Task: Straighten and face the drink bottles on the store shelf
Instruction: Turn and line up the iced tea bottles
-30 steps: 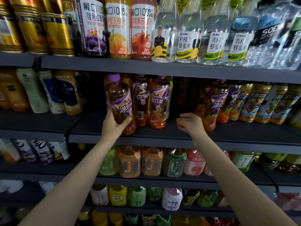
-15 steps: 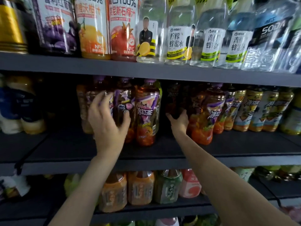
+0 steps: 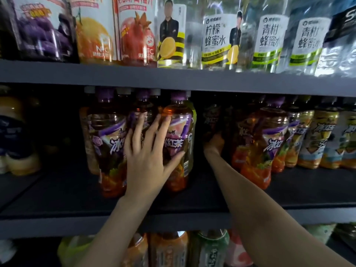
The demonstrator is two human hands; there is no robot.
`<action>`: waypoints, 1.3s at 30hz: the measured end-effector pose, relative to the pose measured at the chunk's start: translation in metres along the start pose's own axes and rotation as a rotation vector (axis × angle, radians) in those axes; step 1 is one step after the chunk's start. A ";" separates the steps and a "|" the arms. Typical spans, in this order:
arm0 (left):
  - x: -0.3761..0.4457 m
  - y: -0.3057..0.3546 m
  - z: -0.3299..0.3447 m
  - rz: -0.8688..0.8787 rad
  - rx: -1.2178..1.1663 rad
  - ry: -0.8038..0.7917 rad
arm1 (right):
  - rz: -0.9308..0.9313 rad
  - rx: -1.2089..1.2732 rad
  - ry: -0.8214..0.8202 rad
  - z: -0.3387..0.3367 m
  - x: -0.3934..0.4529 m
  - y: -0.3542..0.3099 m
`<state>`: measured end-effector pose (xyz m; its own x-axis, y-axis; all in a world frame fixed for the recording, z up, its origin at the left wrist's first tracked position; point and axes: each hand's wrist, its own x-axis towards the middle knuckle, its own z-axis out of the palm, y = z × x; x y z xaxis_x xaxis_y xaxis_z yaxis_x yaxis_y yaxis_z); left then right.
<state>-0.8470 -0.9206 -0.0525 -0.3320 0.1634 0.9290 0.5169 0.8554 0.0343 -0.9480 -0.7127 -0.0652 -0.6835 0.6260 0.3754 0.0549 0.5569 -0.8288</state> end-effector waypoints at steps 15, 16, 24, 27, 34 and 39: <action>-0.012 0.050 -0.063 -0.269 -0.437 -0.286 | -0.122 -0.128 -0.260 -0.130 -0.148 -0.026; -0.016 0.055 -0.070 -0.320 -0.574 -0.374 | -0.143 -0.099 -0.310 -0.141 -0.155 -0.028; -0.024 0.068 -0.106 -1.148 -1.546 -0.989 | -0.031 0.310 -0.570 -0.189 -0.201 -0.055; -0.027 0.061 -0.118 -0.954 -1.336 -0.947 | 0.194 0.565 -0.578 -0.203 -0.207 -0.065; -0.024 0.046 -0.137 -0.464 -0.800 -0.639 | 0.486 0.856 -0.395 -0.210 -0.211 -0.085; -0.013 0.045 -0.156 -1.038 -1.450 -0.969 | 0.381 0.956 -0.432 -0.221 -0.208 -0.100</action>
<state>-0.6966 -0.9603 -0.0053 -0.8341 0.5461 -0.0783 -0.1472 -0.0835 0.9856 -0.6506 -0.7780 0.0313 -0.9473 0.3203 0.0069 -0.1406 -0.3962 -0.9073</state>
